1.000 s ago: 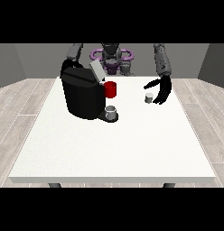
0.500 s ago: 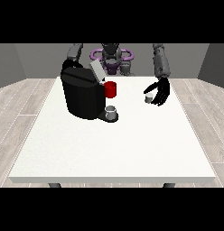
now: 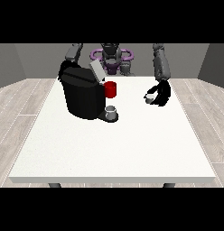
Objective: Insert the coffee pod into the coffee machine and close the lid
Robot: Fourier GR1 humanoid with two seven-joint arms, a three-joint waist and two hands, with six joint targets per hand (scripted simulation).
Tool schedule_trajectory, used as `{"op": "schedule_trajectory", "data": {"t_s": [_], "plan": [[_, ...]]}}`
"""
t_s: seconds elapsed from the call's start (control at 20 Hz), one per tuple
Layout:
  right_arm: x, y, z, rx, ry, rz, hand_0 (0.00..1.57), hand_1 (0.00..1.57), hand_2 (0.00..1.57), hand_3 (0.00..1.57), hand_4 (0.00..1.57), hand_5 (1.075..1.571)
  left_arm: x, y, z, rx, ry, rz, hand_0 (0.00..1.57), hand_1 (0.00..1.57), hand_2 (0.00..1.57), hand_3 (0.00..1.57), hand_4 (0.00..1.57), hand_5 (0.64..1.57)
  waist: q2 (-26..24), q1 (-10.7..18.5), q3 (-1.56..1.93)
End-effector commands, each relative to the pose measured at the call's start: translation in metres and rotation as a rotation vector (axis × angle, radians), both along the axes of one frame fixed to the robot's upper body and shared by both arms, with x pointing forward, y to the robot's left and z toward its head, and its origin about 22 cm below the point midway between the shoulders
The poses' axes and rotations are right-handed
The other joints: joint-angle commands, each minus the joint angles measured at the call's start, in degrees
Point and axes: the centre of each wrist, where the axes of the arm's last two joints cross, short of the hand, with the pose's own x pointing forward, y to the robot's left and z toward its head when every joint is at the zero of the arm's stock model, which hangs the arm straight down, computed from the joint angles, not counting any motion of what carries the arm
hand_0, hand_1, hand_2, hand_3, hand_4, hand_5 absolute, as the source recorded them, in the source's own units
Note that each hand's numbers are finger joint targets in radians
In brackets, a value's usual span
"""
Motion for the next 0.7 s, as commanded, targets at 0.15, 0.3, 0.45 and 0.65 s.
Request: {"op": "schedule_trajectory", "data": {"t_s": [0.15, 0.3, 0.45, 0.65], "plan": [[0.002, 0.012, 0.009, -0.004, 0.006, 0.012, 0.0, 0.0, 0.0, 0.0, 0.43, 1.571, 0.004, -0.004, -0.005, 0.078, 0.014, -0.007, 1.17, 1.17, 1.29, 1.18, 0.41, 1.571, 0.43, -0.52, -0.12], [-0.004, -0.026, -0.021, 0.005, 0.061, -0.039, 0.0, 0.0, 0.0, 0.0, 0.42, 1.571, 0.007, -0.014, 0.001, 0.057, 0.03, -0.086, 1.32, 1.32, 1.43, 1.41, 0.55, 1.571, -3.71, 1.4, -0.07], [0.0, -0.003, -0.029, 0.037, 0.102, -0.048, 0.0, 0.0, 0.0, 0.0, 0.43, 1.571, 0.03, -0.048, 0.022, 0.023, 0.002, -0.178, 1.48, 1.48, 1.47, 1.41, 0.63, 1.571, -5.85, 2.1, -0.05], [0.013, -0.025, -0.027, 0.032, 0.093, -0.051, 0.0, 0.0, 0.0, 0.0, 0.5, 1.571, 0.049, -0.058, 0.062, 0.024, -0.058, -0.256, 1.34, 1.34, 1.4, 1.36, 0.59, 1.571, -4.73, 2.88, -0.04]]}}
